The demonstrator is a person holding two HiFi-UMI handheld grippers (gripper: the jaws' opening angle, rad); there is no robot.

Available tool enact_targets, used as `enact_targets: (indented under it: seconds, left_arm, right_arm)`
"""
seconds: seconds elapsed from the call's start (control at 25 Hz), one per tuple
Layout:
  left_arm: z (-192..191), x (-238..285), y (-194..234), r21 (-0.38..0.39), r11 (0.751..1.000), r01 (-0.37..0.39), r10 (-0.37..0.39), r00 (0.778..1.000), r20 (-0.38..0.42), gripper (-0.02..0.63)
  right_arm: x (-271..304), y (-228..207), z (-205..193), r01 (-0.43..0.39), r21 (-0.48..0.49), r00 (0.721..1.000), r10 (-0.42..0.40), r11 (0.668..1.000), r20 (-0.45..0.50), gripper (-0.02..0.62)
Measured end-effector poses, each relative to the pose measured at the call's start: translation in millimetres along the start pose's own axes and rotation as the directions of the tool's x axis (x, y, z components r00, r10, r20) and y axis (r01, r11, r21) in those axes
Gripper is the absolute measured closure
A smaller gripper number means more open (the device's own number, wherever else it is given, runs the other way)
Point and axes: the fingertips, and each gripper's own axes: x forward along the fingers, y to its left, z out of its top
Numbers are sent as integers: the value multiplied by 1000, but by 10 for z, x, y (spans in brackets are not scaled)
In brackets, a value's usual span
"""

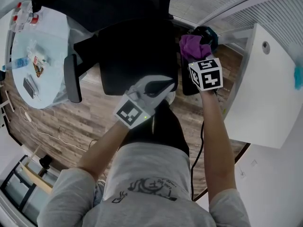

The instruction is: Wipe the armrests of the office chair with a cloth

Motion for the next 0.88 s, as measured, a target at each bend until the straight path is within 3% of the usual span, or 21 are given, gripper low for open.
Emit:
enact_targets:
  seconds: [0.88]
  left_arm:
    - [13,154,-279,-2,999,39,-39,999,4,604]
  right_arm:
    - [-642,469,-788,11,-30,1000,-11,999,-23,561]
